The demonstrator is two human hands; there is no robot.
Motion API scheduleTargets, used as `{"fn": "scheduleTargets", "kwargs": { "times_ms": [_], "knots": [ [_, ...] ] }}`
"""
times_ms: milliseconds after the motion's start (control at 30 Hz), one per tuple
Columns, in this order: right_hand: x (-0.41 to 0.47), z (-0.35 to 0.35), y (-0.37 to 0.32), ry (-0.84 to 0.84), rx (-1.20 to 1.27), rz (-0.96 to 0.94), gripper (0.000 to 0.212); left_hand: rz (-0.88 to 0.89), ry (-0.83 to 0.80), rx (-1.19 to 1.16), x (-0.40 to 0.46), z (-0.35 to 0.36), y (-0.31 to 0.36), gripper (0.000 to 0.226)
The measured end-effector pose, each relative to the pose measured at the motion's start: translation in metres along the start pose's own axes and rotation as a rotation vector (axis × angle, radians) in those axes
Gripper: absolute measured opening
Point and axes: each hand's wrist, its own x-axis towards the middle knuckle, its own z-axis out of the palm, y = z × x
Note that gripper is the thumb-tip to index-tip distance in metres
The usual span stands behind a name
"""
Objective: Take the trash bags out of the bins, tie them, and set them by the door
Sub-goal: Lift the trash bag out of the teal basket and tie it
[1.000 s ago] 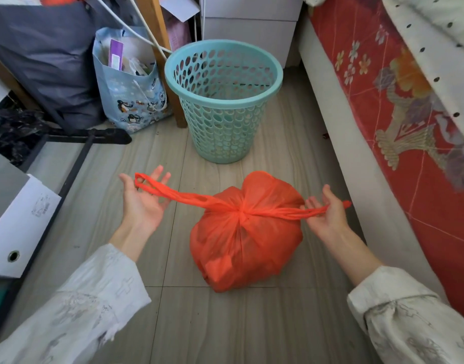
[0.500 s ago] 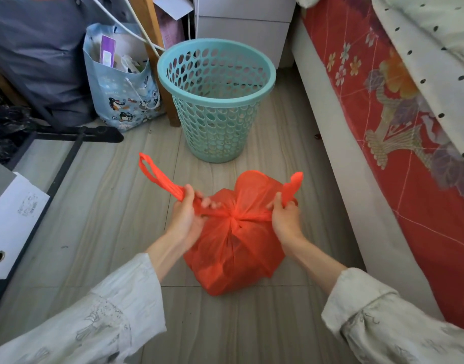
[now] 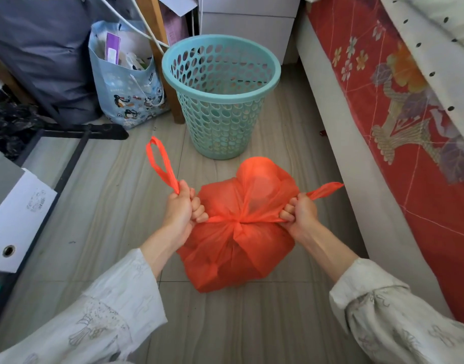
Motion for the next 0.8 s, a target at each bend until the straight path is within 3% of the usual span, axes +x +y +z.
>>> {"fn": "scheduleTargets", "kwargs": {
  "times_ms": [133,367,467,600,700,800],
  "knots": [
    [-0.009,0.008,0.0,-0.014,-0.199,-0.175,0.043,-0.021,-0.013,0.063,-0.002,-0.003,0.0,0.044],
    [-0.007,0.011,0.015,0.071,-1.082,-0.649,0.049,-0.021,-0.169,0.148,-0.008,-0.002,-0.002,0.034],
    [-0.008,0.023,0.016,-0.07,-1.057,-0.66,0.032,0.042,-0.189,0.229,-0.007,-0.001,0.001,0.042],
    [-0.004,0.036,0.016,-0.19,-0.818,-0.335,0.01,0.177,-0.055,0.447,0.002,-0.013,0.005,0.045],
    [-0.005,0.044,0.023,-0.31,-0.829,-0.326,0.037,0.223,-0.035,0.475,0.004,-0.016,0.011,0.038],
    [-0.009,0.05,0.028,-0.434,-1.028,-0.438,0.041,0.229,-0.078,0.445,0.001,-0.01,0.021,0.035]
  ]
}}
